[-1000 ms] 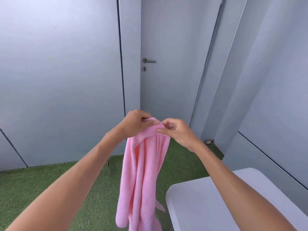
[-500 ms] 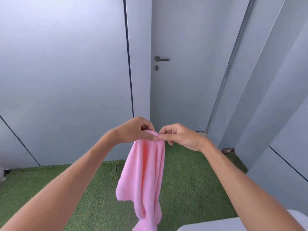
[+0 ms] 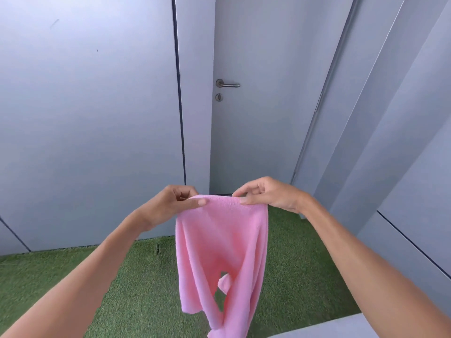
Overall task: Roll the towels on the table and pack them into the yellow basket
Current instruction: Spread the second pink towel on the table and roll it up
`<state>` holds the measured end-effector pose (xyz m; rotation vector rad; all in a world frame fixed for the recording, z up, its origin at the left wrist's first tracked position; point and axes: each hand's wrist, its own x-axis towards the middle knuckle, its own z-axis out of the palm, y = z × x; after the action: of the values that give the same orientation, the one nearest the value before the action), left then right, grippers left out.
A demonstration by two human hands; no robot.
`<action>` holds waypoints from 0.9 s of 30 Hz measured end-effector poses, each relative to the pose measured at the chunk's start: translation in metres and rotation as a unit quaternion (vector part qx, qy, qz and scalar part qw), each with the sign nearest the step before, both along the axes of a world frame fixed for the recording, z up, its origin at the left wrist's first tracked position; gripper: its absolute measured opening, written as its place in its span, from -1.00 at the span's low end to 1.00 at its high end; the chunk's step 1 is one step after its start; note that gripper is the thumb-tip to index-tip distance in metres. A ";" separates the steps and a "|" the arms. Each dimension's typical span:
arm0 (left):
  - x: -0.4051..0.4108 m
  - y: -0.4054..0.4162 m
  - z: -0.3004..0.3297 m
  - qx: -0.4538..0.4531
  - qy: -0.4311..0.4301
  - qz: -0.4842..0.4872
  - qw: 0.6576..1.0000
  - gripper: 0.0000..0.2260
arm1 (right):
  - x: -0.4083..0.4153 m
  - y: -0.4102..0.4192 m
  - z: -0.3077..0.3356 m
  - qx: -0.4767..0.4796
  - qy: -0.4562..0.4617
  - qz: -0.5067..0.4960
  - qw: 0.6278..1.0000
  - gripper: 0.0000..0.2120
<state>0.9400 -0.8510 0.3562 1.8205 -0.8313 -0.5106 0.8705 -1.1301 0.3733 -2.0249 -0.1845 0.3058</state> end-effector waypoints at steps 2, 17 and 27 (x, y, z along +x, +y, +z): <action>0.002 -0.008 0.012 -0.023 -0.023 -0.008 0.999 -0.65 | 0.001 0.017 -0.003 0.017 0.039 0.030 0.999 -0.74; 0.024 0.061 -0.024 -0.037 0.022 0.102 0.994 -0.55 | -0.013 -0.038 -0.018 0.010 -0.131 -0.301 0.945 -0.89; 0.009 0.001 0.011 -0.001 -0.065 -0.013 0.998 -0.77 | 0.012 0.076 -0.023 0.055 -0.009 0.014 0.998 -0.84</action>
<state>0.9494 -0.8500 0.3669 1.8581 -0.9435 -0.4107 0.8825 -1.0540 0.3505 -1.9188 -0.2362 0.2904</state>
